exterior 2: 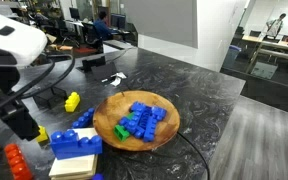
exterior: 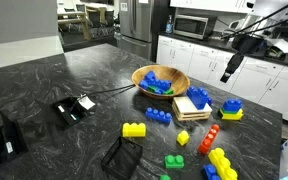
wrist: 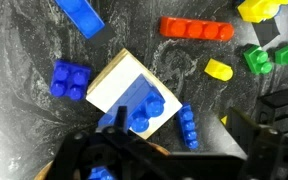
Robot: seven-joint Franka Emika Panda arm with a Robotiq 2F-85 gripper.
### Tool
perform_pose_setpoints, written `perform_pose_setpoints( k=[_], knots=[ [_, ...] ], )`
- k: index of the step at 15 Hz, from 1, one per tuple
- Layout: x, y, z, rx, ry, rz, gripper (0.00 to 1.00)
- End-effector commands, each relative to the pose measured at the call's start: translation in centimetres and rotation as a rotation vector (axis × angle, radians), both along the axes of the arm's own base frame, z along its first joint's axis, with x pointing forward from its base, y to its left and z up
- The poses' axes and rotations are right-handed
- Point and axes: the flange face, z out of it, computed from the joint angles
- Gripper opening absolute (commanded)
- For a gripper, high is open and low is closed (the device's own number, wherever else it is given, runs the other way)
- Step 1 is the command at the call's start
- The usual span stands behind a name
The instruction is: Move the red block backwards
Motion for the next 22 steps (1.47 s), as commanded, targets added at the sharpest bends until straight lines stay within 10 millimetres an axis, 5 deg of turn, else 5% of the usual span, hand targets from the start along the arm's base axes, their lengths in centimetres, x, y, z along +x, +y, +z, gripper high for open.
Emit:
perform_pose_setpoints(
  k=[1,11,19,22],
  knots=[
    [0.0,0.0,0.1,0.0,0.001,0.0,1.0],
    [0.1,0.4,0.0,-0.015,0.002,0.018,1.0],
    [2.4,9.7,-5.5,-0.033,0.18,0.113,1.0],
    [2.0,10.2,-6.3,-0.054,0.182,0.142,1.0]
  ],
)
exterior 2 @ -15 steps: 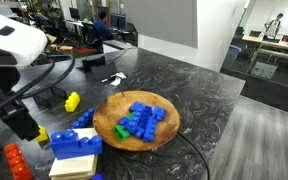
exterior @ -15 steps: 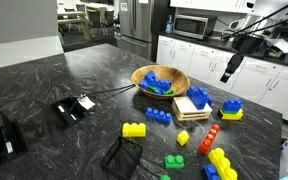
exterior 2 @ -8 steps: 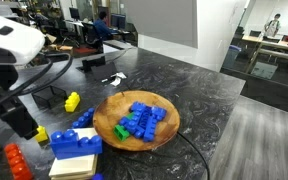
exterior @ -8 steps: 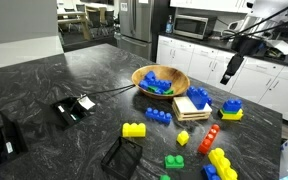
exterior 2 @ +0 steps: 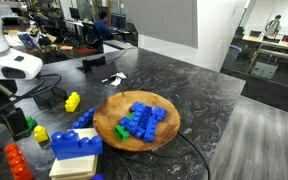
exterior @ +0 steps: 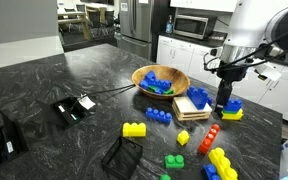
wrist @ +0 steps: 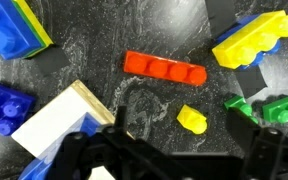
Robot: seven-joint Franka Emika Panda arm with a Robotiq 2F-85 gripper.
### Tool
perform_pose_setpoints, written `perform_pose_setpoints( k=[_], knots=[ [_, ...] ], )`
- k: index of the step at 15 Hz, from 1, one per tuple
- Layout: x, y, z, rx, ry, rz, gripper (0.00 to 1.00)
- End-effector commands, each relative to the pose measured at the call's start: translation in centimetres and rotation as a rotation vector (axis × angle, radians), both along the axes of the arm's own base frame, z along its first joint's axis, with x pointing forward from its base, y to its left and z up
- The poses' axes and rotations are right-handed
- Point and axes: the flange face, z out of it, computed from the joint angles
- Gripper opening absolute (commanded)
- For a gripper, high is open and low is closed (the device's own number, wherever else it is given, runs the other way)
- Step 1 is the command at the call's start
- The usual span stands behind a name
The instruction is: Move the red block backwards
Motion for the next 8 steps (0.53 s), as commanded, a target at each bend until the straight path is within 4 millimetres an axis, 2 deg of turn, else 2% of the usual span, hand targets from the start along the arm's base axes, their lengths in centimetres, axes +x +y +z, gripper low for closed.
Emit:
perform_pose_setpoints(
  k=[1,6,8],
  knots=[
    [0.04,-0.06,-0.01,0.0,0.002,-0.001,1.0],
    [0.01,-0.31,0.26,0.003,-0.004,-0.007,1.0],
    [-0.04,0.06,-0.09,0.005,-0.017,0.09,1.0]
  ],
)
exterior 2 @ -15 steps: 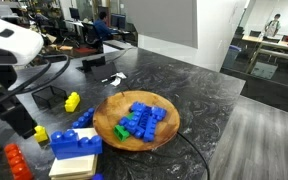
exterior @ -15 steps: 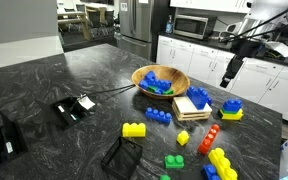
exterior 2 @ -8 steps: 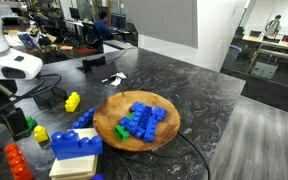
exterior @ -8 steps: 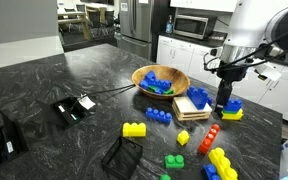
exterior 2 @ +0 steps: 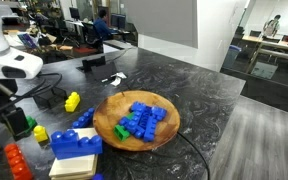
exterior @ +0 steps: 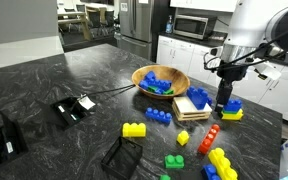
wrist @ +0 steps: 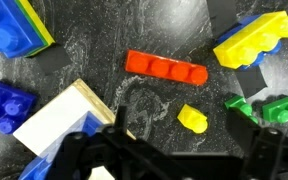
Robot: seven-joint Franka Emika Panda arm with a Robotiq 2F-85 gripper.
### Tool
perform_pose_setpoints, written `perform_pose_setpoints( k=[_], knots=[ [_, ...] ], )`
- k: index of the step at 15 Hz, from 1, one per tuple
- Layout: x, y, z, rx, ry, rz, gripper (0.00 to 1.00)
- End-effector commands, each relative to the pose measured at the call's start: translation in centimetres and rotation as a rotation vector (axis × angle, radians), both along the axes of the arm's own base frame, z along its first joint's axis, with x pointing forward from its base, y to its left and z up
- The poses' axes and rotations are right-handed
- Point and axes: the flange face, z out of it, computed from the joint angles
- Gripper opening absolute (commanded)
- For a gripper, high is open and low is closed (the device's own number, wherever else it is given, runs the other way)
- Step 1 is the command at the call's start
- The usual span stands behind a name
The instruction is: Move the red block backwards
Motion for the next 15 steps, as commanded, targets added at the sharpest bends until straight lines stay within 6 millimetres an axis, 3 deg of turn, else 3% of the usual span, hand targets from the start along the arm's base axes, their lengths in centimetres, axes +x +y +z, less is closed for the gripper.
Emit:
perform_pose_setpoints(
  k=[1,8,9,15],
  knots=[
    [-0.3,0.9,-0.5,0.004,-0.022,0.168,1.0],
    [-2.8,3.1,-4.7,-0.012,0.069,0.54,1.0],
    [-2.8,3.1,-4.3,0.0,0.056,0.466,1.0],
    [-2.9,3.1,-4.7,-0.011,0.062,0.516,1.0]
  ],
)
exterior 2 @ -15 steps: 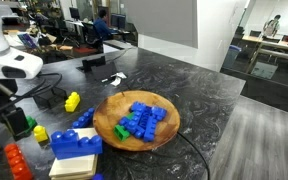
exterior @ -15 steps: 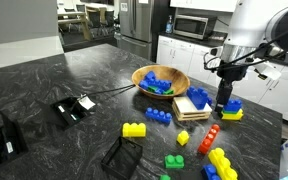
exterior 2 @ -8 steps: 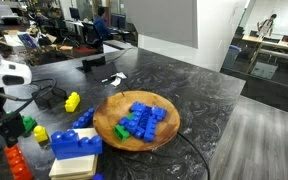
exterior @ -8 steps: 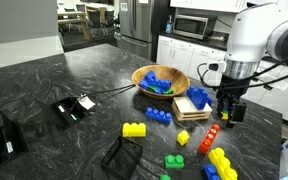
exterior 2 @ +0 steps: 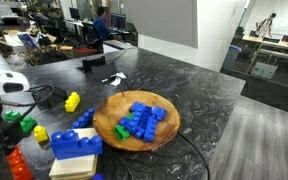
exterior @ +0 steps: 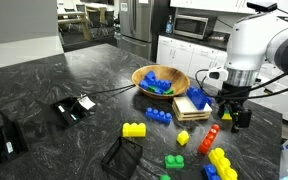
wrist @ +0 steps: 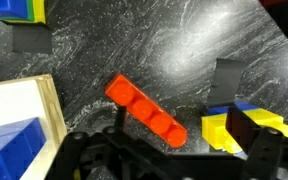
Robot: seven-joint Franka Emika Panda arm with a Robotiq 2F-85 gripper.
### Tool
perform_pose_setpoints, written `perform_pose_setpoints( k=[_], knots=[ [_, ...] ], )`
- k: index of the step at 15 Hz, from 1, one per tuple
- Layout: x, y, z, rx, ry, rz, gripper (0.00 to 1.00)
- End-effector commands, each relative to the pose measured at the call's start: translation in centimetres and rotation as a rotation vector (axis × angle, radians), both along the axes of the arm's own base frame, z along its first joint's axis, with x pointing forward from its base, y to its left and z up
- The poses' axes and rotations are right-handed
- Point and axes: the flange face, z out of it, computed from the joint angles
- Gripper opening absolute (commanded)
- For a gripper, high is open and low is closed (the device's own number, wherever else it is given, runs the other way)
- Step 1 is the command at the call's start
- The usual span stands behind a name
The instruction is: Move the red block backwards
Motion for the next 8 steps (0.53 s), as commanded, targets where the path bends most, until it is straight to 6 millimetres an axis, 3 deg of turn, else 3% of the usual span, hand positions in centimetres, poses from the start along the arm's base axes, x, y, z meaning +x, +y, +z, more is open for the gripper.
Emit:
perform_pose_setpoints(
  k=[1,4,8],
  knots=[
    [0.3,0.2,0.1,-0.021,-0.016,0.011,1.0],
    [1.2,0.7,0.2,-0.032,-0.077,0.105,1.0],
    [1.5,2.3,-1.1,-0.012,-0.113,0.336,1.0]
  ],
)
